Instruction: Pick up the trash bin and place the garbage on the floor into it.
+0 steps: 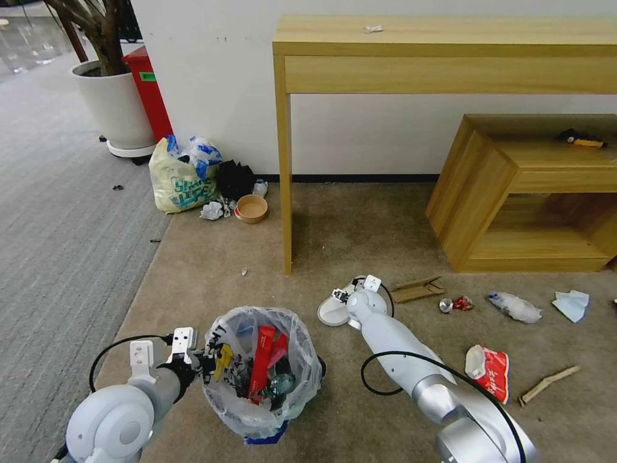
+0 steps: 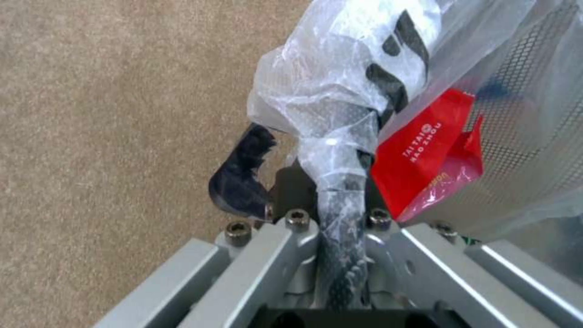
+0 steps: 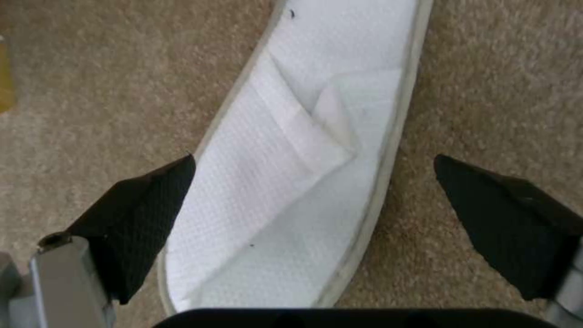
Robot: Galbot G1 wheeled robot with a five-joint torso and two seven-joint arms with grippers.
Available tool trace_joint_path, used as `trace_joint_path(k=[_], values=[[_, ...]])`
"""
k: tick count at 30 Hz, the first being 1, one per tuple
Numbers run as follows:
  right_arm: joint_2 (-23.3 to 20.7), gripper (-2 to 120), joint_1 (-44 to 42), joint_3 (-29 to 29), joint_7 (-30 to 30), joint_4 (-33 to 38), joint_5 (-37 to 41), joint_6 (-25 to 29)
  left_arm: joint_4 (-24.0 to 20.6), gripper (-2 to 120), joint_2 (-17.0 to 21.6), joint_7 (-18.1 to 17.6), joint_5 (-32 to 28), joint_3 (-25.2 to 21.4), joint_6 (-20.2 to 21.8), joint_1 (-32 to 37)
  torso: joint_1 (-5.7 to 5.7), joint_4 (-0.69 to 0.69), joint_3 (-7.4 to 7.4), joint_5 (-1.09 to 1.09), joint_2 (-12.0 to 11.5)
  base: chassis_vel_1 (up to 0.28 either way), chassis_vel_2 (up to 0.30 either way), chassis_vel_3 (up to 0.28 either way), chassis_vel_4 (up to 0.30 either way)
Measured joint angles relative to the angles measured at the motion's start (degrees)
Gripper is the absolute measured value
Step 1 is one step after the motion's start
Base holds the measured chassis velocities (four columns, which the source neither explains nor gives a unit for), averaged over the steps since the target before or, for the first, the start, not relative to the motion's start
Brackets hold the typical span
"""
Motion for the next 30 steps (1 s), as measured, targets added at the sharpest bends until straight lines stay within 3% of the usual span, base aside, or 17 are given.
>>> trace_joint_path(k=[5,17,22,26,30], values=[[-0.08,100,0.83,-0.33,-3.98,-2.94,-1.64,2.20,0.05,0,0.18,0.18,0.05,-0.02,0.00,0.18,0.00,0.00,0.00,0.00,0.00,0.000,0.000,0.000,0.000],[0.50,96,1.77,-0.40,-5.54,-7.02,-1.36,2.56,-0.31,0,0.42,0.38,-0.02,-0.11,0.00,0.14,0.00,0.00,0.00,0.00,0.00,0.000,0.000,0.000,0.000],[0.55,84,1.77,-0.43,-5.62,-7.39,-1.36,2.63,-0.38,0,0.22,0.44,0.16,-0.16,0.00,0.34,0.00,0.00,0.00,0.00,0.00,0.000,0.000,0.000,0.000],[0.43,63,1.81,-0.44,-5.79,-7.40,-1.36,2.74,-0.56,0,0.19,0.45,0.28,-0.20,0.00,0.36,0.00,0.00,0.00,0.00,0.00,0.000,0.000,0.000,0.000],[0.41,51,1.81,-0.43,-5.82,-7.44,-1.36,2.81,-0.84,0,0.19,0.45,0.30,-0.26,0.01,0.50,0.00,0.00,0.00,0.00,0.00,0.000,0.000,0.000,0.000]])
